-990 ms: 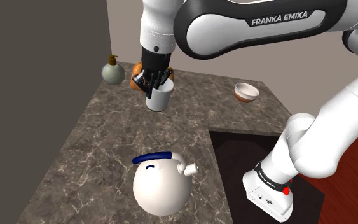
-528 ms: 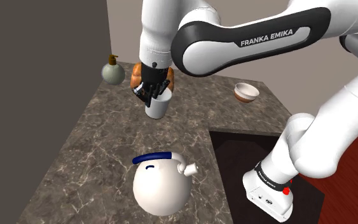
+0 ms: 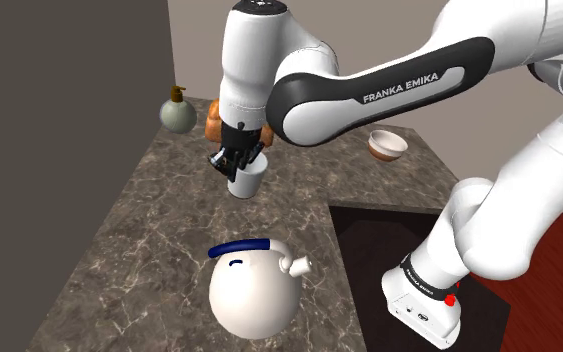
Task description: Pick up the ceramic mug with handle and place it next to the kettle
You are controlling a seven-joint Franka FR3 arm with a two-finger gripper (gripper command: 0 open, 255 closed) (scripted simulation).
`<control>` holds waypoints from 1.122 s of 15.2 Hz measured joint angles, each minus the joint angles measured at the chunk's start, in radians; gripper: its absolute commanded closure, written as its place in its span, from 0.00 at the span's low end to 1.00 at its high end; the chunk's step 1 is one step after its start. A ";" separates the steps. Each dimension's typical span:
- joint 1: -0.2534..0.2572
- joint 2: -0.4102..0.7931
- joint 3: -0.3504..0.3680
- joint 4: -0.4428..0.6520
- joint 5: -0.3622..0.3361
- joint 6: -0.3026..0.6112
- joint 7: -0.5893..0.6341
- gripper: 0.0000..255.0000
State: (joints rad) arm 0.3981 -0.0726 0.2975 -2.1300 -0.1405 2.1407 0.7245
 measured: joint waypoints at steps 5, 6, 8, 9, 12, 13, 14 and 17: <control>0.000 0.026 0.002 -0.043 -0.016 0.067 0.018 1.00; -0.001 0.031 0.001 -0.048 -0.019 0.076 0.021 1.00; 0.000 0.044 0.003 -0.062 -0.028 0.102 0.032 1.00; 0.000 0.049 0.003 -0.070 -0.031 0.114 0.035 1.00; -0.002 0.067 0.002 -0.094 -0.044 0.155 0.046 1.00; -0.001 0.078 0.003 -0.096 -0.050 0.166 0.053 1.00; -0.002 0.086 0.002 -0.100 -0.056 0.178 0.056 1.00; -0.002 0.102 0.002 -0.113 -0.067 0.204 0.068 1.00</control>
State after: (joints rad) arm 0.3964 0.0296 0.2991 -2.2428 -0.2078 2.3452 0.7926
